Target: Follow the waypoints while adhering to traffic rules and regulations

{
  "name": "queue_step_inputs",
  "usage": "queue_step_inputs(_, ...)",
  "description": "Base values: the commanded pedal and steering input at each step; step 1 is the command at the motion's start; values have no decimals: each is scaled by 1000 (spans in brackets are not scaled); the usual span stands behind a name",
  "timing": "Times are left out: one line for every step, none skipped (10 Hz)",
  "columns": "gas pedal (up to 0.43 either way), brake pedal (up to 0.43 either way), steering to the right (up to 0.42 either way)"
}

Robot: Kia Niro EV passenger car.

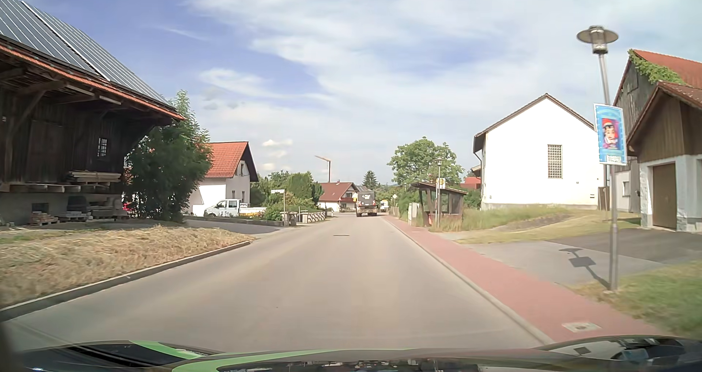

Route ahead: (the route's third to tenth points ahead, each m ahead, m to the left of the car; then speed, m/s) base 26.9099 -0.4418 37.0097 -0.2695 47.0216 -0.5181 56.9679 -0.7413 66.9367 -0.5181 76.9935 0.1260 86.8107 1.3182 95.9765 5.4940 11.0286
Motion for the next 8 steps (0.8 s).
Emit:
queue_step_inputs(39,0,2)
queue_step_inputs(39,0,2)
queue_step_inputs(39,0,2)
queue_step_inputs(39,0,2)
queue_step_inputs(39,0,4)
queue_step_inputs(39,0,6)
queue_step_inputs(39,0,6)
queue_step_inputs(39,0,6)
